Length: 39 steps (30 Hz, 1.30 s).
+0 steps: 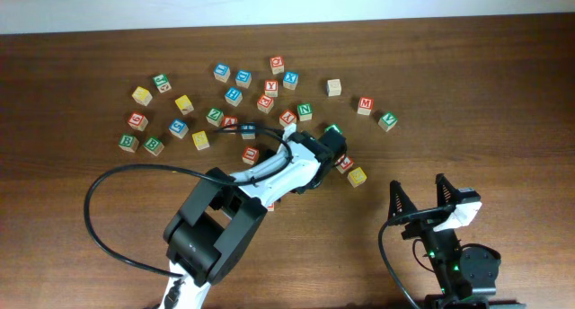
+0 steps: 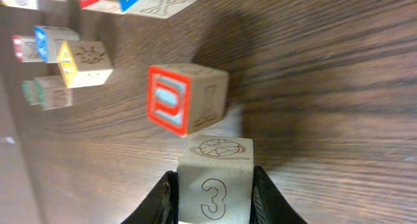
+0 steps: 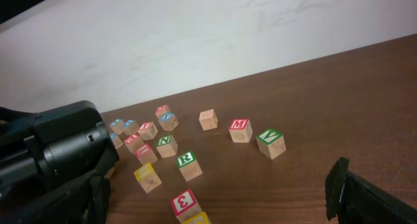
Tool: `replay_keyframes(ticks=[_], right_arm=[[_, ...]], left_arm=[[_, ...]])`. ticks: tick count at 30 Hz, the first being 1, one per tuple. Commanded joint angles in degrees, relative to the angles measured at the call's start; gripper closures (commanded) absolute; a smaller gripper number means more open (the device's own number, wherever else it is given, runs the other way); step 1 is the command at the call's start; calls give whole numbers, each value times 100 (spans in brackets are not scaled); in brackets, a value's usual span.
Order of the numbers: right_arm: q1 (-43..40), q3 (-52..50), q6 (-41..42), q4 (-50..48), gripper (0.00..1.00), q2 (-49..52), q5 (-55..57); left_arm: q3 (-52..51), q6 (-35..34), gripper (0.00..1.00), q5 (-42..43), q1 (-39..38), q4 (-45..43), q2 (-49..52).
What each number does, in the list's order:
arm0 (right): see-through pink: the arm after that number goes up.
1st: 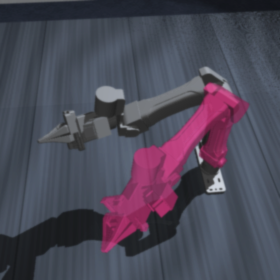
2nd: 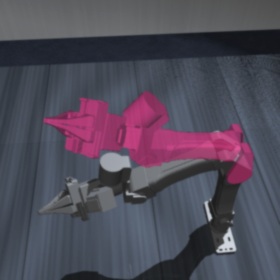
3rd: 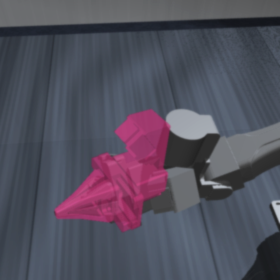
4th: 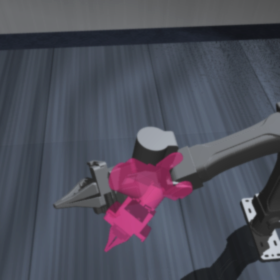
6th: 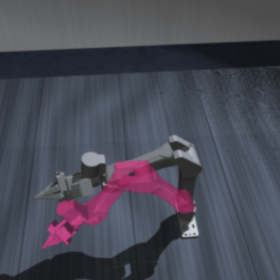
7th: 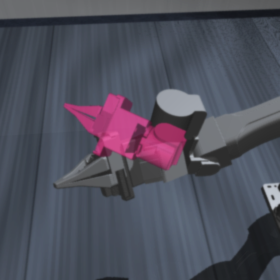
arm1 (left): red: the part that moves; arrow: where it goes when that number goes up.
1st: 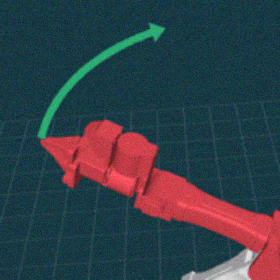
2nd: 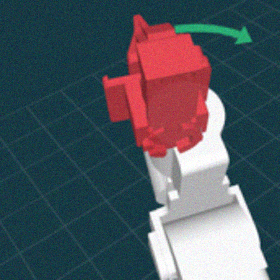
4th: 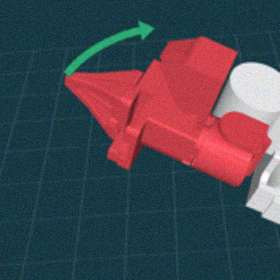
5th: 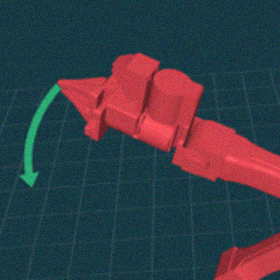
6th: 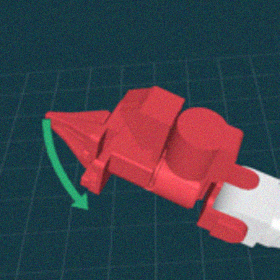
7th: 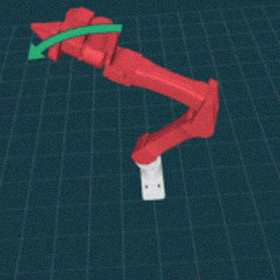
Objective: Spell out ICRA
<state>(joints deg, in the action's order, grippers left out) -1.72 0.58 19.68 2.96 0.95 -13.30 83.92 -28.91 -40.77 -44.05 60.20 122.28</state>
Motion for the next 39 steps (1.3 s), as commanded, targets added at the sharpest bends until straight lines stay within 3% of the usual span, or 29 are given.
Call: replay_keyframes(ticks=[1, 14, 21, 24, 25, 27, 32, 34, 39], right_arm=[[20, -26, 11, 31, 2, -22, 46], [20, -26, 13, 31, 2, -22, 48], [20, -26, 11, 31, 2, -22, 46], [20, -26, 11, 31, 2, -22, 46], [20, -26, 11, 31, 2, -22, 46], [20, -26, 11, 31, 2, -22, 46], [20, -26, 13, 31, 2, -22, 46], [20, -26, 11, 31, 2, -22, 46], [20, -26, 11, 31, 2, -22, 46]], left_arm=[[-42, -13, 73, -304, 96, 140, 61], [-42, -474, 72, 315, 1982, 868, 61], [9, -474, 73, 866, 2055, 986, 50], [529, -645, 71, 1115, 2076, 1438, -107], [796, -645, 64, 1379, 2114, 1532, -256], [1130, -643, 4, 1908, 2223, 1554, -579], [1290, -645, 2, 3215, 3032, 1707, -1478], [1176, -645, 1, 3799, 3563, 2170, -1510], [166, -922, 2, 4186, 3864, 2033, -1510]])
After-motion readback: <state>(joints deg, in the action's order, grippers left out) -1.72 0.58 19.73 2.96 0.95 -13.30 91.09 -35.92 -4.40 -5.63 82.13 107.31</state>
